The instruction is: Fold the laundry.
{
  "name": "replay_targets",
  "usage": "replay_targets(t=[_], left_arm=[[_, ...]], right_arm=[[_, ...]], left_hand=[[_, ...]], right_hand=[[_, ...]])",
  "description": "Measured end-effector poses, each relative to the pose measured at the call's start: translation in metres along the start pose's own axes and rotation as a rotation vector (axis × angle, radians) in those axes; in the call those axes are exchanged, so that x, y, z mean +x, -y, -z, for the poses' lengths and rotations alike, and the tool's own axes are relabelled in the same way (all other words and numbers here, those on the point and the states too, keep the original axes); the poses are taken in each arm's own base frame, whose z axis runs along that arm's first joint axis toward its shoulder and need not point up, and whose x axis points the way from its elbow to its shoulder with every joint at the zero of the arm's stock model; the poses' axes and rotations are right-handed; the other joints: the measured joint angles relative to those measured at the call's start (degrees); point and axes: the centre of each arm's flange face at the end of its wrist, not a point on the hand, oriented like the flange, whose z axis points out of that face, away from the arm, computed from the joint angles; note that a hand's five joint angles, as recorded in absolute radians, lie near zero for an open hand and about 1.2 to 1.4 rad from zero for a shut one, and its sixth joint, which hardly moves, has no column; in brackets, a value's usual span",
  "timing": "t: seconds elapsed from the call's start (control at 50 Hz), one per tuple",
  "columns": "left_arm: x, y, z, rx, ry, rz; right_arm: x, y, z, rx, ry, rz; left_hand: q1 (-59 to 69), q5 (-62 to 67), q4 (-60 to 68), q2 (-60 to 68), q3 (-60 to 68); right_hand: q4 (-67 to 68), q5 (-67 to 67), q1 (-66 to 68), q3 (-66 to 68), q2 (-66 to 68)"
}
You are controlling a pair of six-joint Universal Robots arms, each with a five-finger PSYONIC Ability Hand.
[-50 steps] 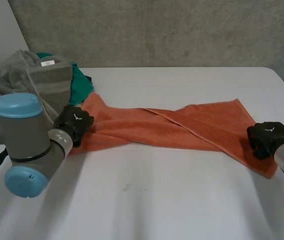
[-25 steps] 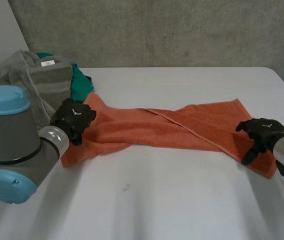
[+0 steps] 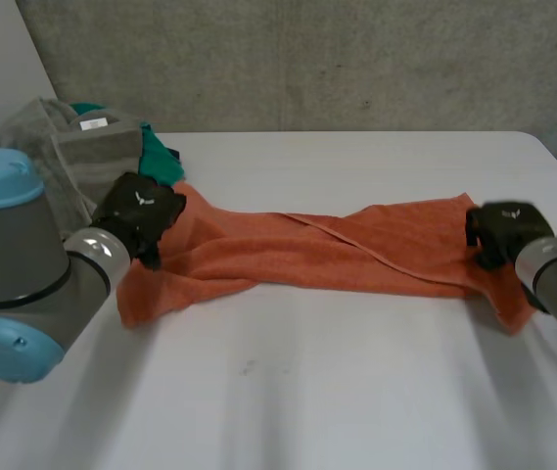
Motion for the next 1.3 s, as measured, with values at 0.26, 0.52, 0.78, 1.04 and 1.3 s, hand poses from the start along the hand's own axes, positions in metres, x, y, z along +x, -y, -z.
replay_targets(t=[0.26, 0.52, 0.78, 1.04, 1.3], left_arm=[[-0.006, 0.059, -0.049, 0.231, -0.027, 0.16], [0.08, 0.06, -0.077, 0.199, -0.312, 0.194], [0.072, 0.086, -0.075, 0.218, -0.269, 0.261], [-0.045, 0.212, 0.003, 0.612, 0.185, 0.303], [0.045, 0.131, 0.044, 0.279, 0.093, 0.233]], right_arm=[[-0.025, 0.134, 0.113, 0.21, 0.244, -0.082], [-0.043, 0.169, 0.169, 0.296, 0.403, -0.104], [-0.01, 0.165, 0.117, 0.288, 0.283, -0.169], [0.03, 0.201, 0.056, 0.472, 0.016, -0.141], [0.002, 0.133, 0.033, 0.297, 0.11, -0.114]], left_hand=[[-11.9, -13.2, -12.8, -12.8, -12.8], [-9.3, -9.3, -9.9, -10.0, -10.0], [31.2, 31.3, 33.6, 33.6, 33.1], [31.2, 31.3, 33.6, 33.6, 33.1], [31.2, 32.5, 33.8, 33.8, 33.2]], right_hand=[[0.0, 0.4, 0.0, 0.0, 0.0], [0.0, 0.4, 0.0, 0.0, 0.0], [0.1, 0.4, 0.0, 0.0, 0.0], [0.2, 0.4, 0.0, 0.4, 0.0], [0.2, 1.2, 0.0, 0.4, 0.0]])
